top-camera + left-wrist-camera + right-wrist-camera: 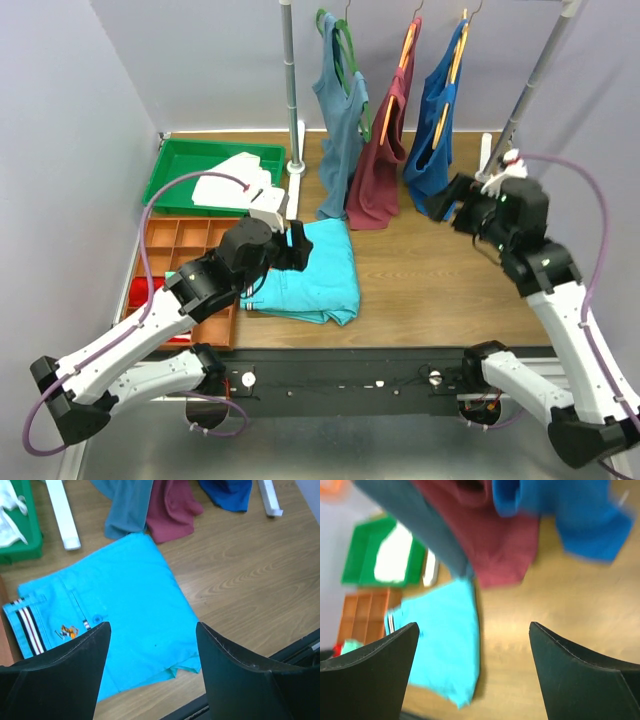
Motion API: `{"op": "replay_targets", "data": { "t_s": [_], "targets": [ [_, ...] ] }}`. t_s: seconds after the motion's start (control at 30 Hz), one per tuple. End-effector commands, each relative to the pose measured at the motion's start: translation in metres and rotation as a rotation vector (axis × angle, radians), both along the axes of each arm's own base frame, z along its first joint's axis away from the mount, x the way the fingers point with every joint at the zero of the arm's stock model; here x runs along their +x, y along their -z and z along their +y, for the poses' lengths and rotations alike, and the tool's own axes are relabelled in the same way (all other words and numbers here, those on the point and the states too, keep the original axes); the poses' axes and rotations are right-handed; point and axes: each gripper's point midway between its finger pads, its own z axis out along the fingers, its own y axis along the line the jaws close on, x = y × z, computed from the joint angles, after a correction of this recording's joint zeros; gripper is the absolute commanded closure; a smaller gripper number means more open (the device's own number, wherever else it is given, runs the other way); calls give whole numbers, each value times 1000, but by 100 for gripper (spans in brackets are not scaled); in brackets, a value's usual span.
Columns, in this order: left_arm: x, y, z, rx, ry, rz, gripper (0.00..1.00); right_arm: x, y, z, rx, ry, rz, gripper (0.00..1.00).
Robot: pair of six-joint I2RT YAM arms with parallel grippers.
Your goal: Place the tank top on the hanger
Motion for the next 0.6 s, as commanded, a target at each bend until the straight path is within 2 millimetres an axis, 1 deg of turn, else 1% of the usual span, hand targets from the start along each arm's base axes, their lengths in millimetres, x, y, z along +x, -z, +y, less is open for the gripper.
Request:
{"op": "replay_targets", "data": {
  "t_s": [0.0, 0.03, 0.07, 0.1, 0.13, 0.17, 0.2, 0.23, 0.27, 0.33, 0.43, 0.47, 0.57],
  "targets": [
    [-9, 35, -1, -88, -38, 92, 21, -24, 68, 31, 178, -120, 115, 2],
    [-8, 39, -2, -105, -45, 94, 21, -25, 73, 37, 202, -148, 105, 2],
    [-11, 56, 0, -96, -50, 114, 21, -29, 88, 40, 217, -157, 141, 2],
    [-12, 62, 1, -101, -55, 122, 21, -35, 110, 40, 220, -157, 186, 2],
    [-11, 65, -1, -120, -61, 125, 21, -38, 121, 42, 228, -167, 207, 2],
    [-13, 76, 2, -110, -68, 138, 21, -39, 125, 43, 231, -175, 203, 2],
    [-13, 82, 4, -106, -79, 145, 20, -42, 139, 42, 230, -168, 232, 2],
    [-13, 84, 5, -114, -87, 148, 20, -45, 143, 43, 236, -172, 240, 2],
    [-14, 93, 7, -106, -95, 158, 17, -45, 145, 44, 243, -179, 232, 2],
    [-14, 100, 9, -103, -104, 160, 16, -50, 157, 43, 240, -179, 245, 2],
    [-15, 110, 12, -107, -122, 169, 13, -52, 168, 41, 226, -173, 261, 0],
    [-16, 113, 14, -106, -133, 176, 13, -52, 168, 41, 223, -175, 258, 0],
    [-14, 116, 15, -105, -150, 179, 13, -53, 172, 40, 197, -187, 263, 0]
  ]
}}
